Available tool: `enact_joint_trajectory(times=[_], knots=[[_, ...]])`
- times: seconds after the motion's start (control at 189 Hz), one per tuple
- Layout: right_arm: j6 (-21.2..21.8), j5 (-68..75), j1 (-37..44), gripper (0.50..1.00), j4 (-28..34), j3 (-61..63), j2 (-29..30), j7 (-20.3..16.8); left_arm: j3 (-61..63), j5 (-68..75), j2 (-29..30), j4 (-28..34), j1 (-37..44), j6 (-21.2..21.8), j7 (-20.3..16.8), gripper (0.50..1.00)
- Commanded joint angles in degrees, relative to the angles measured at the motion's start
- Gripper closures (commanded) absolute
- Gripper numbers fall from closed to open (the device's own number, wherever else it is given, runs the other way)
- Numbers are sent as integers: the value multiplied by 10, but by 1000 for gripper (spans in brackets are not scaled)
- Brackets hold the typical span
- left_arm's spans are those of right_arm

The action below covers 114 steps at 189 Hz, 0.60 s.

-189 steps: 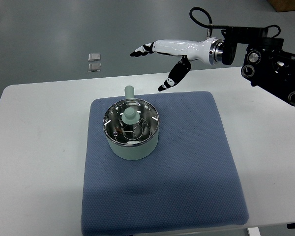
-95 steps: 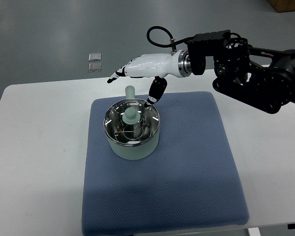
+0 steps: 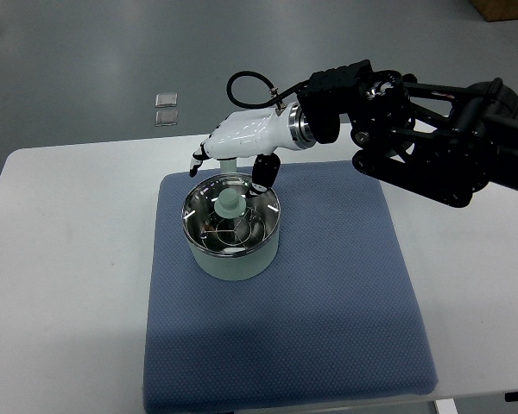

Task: Open lid and place right of pot
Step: 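Lower the right hand and close its fingers around the green lid knob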

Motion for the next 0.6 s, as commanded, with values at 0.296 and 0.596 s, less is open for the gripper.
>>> enact_joint_trajectory(times=[0.296, 0.596], knots=[[5, -16, -3, 771, -1, -12, 6, -4, 0, 0, 0, 0, 0, 0, 0, 500], [13, -29, -6, 787, -3, -12, 11, -5, 0, 0, 0, 0, 0, 0, 0, 500]])
